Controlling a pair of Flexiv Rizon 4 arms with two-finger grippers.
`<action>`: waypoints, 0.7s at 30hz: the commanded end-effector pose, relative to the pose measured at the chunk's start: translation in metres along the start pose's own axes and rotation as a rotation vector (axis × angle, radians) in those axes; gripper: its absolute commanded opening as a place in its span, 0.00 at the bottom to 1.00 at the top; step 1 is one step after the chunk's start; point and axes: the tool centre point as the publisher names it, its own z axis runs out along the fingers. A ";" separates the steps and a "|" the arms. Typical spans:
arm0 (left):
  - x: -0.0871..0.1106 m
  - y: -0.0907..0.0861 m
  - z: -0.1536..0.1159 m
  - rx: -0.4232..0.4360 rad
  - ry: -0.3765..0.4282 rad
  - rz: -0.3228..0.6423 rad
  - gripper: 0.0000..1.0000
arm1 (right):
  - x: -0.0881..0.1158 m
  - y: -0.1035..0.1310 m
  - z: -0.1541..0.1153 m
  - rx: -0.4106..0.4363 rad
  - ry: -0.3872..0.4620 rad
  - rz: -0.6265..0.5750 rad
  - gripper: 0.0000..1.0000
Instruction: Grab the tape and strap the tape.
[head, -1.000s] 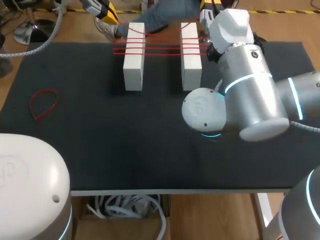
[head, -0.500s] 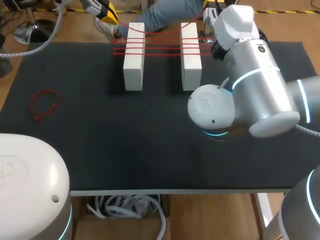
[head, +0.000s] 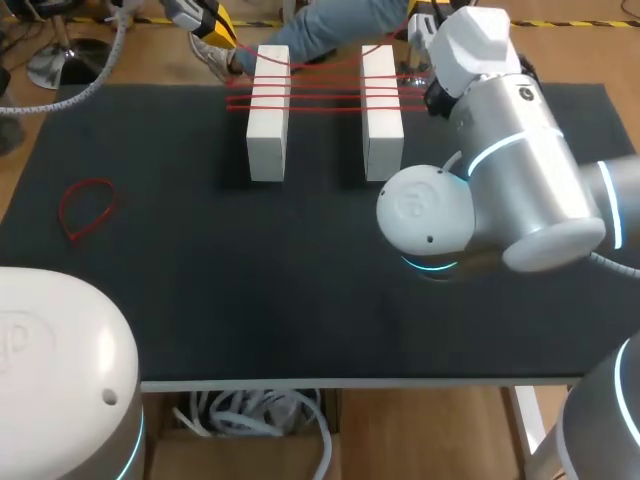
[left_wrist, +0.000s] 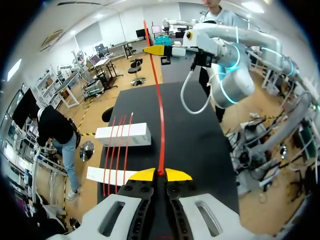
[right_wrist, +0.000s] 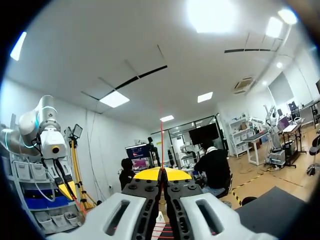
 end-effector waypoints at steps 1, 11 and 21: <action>-0.001 0.000 0.000 -0.004 0.003 0.000 0.00 | 0.000 0.003 0.000 0.008 0.000 0.000 0.00; -0.001 0.000 0.000 -0.004 0.003 0.000 0.00 | 0.003 0.007 0.001 0.036 -0.145 -0.015 0.00; -0.001 0.000 0.000 -0.004 0.003 0.000 0.00 | 0.034 -0.002 -0.015 0.147 -0.257 -0.106 0.00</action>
